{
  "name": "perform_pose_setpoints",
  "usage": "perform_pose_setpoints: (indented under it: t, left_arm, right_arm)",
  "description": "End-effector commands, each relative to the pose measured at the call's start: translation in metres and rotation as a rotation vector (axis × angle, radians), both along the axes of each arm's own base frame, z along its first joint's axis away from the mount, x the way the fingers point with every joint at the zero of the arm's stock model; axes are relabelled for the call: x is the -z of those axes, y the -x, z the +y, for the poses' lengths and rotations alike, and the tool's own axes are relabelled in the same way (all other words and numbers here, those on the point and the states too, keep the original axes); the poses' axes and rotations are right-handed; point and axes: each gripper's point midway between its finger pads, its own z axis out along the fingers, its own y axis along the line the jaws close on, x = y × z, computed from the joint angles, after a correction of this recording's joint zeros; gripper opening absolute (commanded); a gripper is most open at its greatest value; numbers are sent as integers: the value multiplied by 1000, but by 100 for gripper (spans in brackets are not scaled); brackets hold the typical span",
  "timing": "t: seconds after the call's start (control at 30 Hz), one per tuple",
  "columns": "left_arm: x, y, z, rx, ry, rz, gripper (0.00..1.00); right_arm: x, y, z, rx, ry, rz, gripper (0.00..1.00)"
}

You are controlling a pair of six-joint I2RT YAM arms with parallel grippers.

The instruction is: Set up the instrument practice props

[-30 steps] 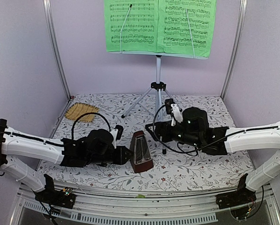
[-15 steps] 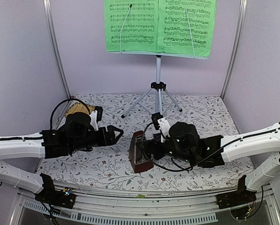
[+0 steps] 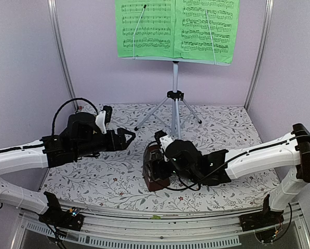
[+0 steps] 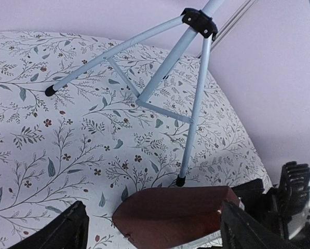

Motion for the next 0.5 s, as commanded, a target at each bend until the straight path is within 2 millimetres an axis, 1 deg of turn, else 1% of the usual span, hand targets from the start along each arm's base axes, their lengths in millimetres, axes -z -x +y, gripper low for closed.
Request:
perform_pose_setpoints:
  t: [0.0, 0.03, 0.1, 0.13, 0.2, 0.27, 0.3, 0.37, 0.47]
  left_arm:
    - [-17, -7, -4, 45, -25, -58, 88]
    - [-21, -8, -5, 55, -27, -71, 89]
    - [-28, -9, -8, 71, -33, -98, 89]
    - [-31, -10, -8, 76, -38, -109, 90]
    - [-37, -11, -12, 108, -46, -133, 90]
    - [-42, -9, -18, 158, -59, -164, 91]
    - [-45, -7, -22, 195, -64, -185, 91]
    - [-48, -1, -35, 295, -85, -229, 91]
    - [-55, 13, -54, 464, -103, -299, 92]
  right_arm:
    - [7, -1, 4, -1, 41, -12, 78]
    - [8, 0, 6, -6, 44, -15, 77]
    - [9, -1, 8, -14, 51, -20, 70]
    - [9, 0, 9, -21, 52, -21, 65]
    - [9, 1, 10, -35, 50, -23, 53]
    - [7, 4, 9, -60, 52, -31, 42]
    - [6, 7, 8, -78, 52, -39, 38]
    - [0, 14, 6, -141, 54, -70, 34]
    - [-4, 29, 1, -276, 73, -111, 33]
